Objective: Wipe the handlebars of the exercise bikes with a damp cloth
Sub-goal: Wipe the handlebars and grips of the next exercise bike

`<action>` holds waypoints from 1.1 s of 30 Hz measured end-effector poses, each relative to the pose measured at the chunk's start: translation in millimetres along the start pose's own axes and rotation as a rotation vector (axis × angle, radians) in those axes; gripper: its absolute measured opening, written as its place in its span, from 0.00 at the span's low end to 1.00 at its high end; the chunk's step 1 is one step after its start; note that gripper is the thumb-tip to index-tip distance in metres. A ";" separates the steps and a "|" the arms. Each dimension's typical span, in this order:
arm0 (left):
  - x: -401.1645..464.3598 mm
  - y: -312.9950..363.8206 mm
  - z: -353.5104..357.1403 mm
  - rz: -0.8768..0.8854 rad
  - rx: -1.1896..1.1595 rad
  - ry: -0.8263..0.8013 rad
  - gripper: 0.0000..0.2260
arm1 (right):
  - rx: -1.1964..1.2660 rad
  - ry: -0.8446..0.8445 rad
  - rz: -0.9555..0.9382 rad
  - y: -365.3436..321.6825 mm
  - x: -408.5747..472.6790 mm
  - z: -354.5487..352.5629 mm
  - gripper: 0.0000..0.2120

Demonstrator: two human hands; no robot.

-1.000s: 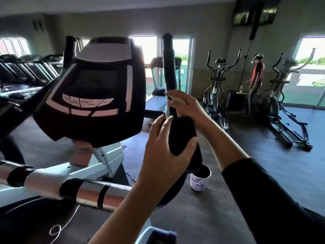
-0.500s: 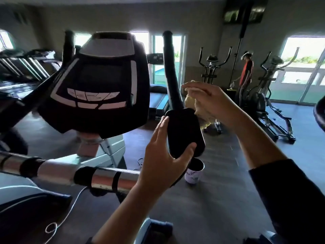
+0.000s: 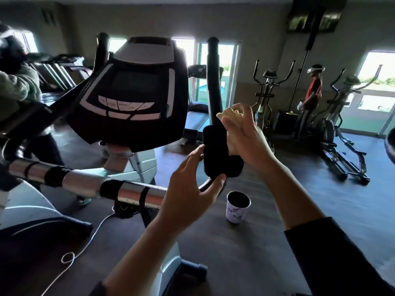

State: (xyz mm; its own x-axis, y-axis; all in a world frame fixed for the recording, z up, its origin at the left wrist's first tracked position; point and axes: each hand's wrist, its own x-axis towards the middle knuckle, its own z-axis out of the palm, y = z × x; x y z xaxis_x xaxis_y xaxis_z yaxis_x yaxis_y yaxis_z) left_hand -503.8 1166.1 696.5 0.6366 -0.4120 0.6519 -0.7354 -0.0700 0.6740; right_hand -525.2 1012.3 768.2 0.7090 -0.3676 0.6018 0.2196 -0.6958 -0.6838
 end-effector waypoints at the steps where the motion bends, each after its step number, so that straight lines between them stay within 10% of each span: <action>1: -1.8 1.6 -0.3 -0.003 0.006 0.009 0.30 | 0.014 0.004 0.007 -1.7 -1.3 -1.2 0.12; 11: -5.7 4.1 -4.6 0.013 0.063 0.001 0.26 | -0.140 0.048 0.042 -7.1 -27.2 1.0 0.24; 33: -1.2 -19.1 -27.1 0.059 0.130 -0.215 0.29 | -0.289 0.222 0.136 -6.6 -22.2 15.3 0.13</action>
State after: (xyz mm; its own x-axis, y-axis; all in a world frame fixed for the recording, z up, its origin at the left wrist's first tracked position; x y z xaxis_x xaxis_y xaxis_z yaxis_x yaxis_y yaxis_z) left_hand -484.2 1192.6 692.2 0.5381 -0.6017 0.5903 -0.8024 -0.1510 0.5774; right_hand -532.1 1034.5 753.1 0.5496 -0.5710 0.6099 -0.0864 -0.7649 -0.6383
